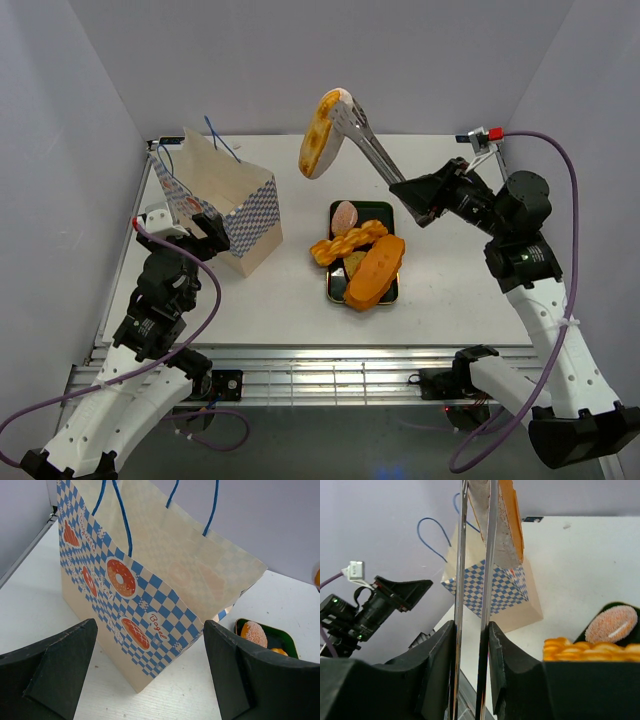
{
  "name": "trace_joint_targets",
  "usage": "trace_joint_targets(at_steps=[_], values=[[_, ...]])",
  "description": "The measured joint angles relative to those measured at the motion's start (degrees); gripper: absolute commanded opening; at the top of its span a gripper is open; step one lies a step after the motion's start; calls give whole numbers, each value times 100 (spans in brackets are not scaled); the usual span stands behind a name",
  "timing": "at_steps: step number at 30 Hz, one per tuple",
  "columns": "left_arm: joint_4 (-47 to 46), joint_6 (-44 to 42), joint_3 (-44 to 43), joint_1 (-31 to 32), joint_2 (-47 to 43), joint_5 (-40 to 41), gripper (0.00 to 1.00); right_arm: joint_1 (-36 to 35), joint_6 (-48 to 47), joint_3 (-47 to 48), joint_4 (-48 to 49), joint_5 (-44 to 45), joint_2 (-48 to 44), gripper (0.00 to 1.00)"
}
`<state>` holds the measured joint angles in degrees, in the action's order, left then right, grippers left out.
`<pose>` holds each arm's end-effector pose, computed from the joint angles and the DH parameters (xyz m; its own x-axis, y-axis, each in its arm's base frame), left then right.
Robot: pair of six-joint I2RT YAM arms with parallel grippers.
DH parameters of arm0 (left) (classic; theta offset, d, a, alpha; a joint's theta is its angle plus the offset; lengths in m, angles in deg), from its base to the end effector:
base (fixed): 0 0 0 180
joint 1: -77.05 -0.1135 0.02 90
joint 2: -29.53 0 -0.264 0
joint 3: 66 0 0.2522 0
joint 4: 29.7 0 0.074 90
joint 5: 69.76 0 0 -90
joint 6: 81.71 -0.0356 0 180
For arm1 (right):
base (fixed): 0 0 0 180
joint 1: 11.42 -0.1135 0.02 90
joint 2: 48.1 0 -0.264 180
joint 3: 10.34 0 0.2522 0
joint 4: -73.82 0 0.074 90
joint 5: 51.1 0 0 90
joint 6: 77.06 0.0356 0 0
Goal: Place the fake bread into the paper bag
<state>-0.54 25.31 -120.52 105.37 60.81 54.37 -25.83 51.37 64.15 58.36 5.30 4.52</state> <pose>0.1231 -0.0436 0.3394 -0.0580 -0.2440 -0.9680 -0.1209 0.9643 -0.2358 0.1857 0.0681 0.4288 -0.3752 0.4381 -0.8169 -0.6468 0.5075 0.5693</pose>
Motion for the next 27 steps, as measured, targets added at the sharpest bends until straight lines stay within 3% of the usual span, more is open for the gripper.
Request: trace_joint_targets(at_steps=[11, 27], values=[[0, -2, 0, 4, 0, 101, 98, -922, -363, 697, 271, -203, 544, 31], [0, -2, 0, 4, -15, 142, 98, -2317, -931, 2546, 118, 271, 2347, 32]])
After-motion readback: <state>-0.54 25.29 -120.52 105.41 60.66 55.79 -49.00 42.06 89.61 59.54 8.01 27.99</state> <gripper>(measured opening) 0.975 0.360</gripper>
